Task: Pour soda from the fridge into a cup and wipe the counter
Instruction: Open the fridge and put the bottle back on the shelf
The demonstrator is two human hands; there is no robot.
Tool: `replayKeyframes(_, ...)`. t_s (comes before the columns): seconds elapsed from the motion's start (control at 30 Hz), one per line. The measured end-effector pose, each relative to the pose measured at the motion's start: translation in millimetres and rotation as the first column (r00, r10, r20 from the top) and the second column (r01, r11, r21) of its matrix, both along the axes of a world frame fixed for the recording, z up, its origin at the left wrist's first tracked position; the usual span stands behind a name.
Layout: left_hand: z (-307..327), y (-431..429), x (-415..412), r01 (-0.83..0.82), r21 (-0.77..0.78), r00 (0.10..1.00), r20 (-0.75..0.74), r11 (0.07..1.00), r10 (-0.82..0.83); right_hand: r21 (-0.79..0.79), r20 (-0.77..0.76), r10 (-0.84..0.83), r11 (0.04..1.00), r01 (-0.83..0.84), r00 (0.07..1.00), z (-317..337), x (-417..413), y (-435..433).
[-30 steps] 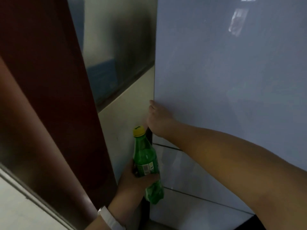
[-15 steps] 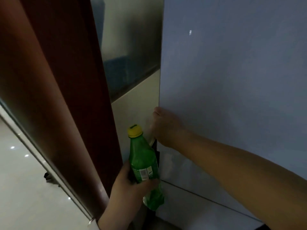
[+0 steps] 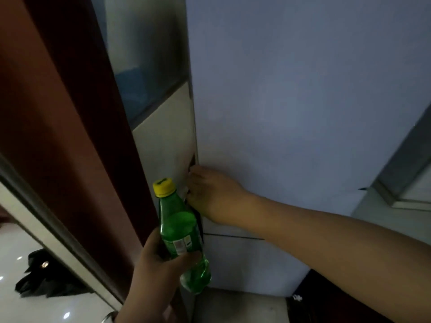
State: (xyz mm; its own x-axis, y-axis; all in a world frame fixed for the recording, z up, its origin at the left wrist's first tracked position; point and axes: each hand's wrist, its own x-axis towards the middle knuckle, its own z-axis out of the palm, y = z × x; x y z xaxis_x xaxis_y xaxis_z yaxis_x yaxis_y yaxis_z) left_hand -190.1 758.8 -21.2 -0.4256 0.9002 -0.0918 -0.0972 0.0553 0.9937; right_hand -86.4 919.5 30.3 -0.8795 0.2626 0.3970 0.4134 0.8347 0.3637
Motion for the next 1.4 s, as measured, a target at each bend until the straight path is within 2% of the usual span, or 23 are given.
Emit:
replayKeyframes(0.03, 1.2, -4.2, -4.3, 0.029, 0.005, 1.0, -0.007, 1.0, -0.029, -0.03, 0.059, -0.047, 0.998, 0.049, 0.997, 0.5, 5.4, -13.2)
replayKeyframes(0.1, 5.6, -13.5, -14.1, 0.088, 0.023, 0.996, -0.008, 0.996, -0.088, -0.056, 0.111, -0.035, 0.998, 0.041, 0.993, 2.6, 10.8, -34.4)
replayKeyframes(0.13, 8.7, -17.6, -18.4, 0.118, 0.031, 0.993, -0.011, 0.993, -0.117, 0.037, 0.183, -0.049, 0.998, 0.043, 0.982, 5.0, 15.2, -44.3)
replayKeyframes(0.23, 13.7, -25.6, -31.2, 0.223, 0.066, 0.973, -0.074, 0.973, -0.218, 0.191, 0.185, -0.119, 0.978, 0.083, 0.976, 8.6, 21.8, -68.3)
replayKeyframes(0.53, 28.9, -42.7, -33.1, 0.431, 0.151, 0.902, -0.098, 0.89, -0.421, 0.246, 0.117, -0.344, 0.919, 0.309, 0.932, -2.3, 68.4, -158.0)
replayKeyframes(0.73, 26.1, -58.9, -6.2, 0.577, 0.155, 0.816, -0.085, 0.802, -0.571, 0.225, 0.107, -0.484, 0.863, 0.453, 0.869, -4.1, 111.8, -220.6)
replayKeyframes(0.83, 22.4, -64.8, 13.1, 0.618, 0.15, 0.784, -0.044, 0.771, -0.62, 0.212, 0.058, -0.533, 0.833, 0.511, 0.844, -7.5, 133.3, -246.8)
replayKeyframes(1.1, 31.4, -81.7, 79.0, 0.755, 0.134, 0.654, -0.092, 0.641, -0.751, 0.195, -0.074, -0.66, 0.725, 0.66, 0.747, -17.5, 204.0, -293.9)
replayKeyframes(1.2, 32.6, -85.3, 106.8, 0.79, 0.129, 0.612, -0.111, 0.6, -0.783, 0.126, -0.165, -0.705, 0.679, 0.723, 0.69, -24.6, 228.1, -309.9)
replayKeyframes(1.4, 35.8, -91.6, 153.8, 0.801, 0.126, 0.599, -0.142, 0.586, -0.788, -0.001, -0.242, -0.783, 0.591, 0.807, 0.573, -35.7, 273.3, -330.7)
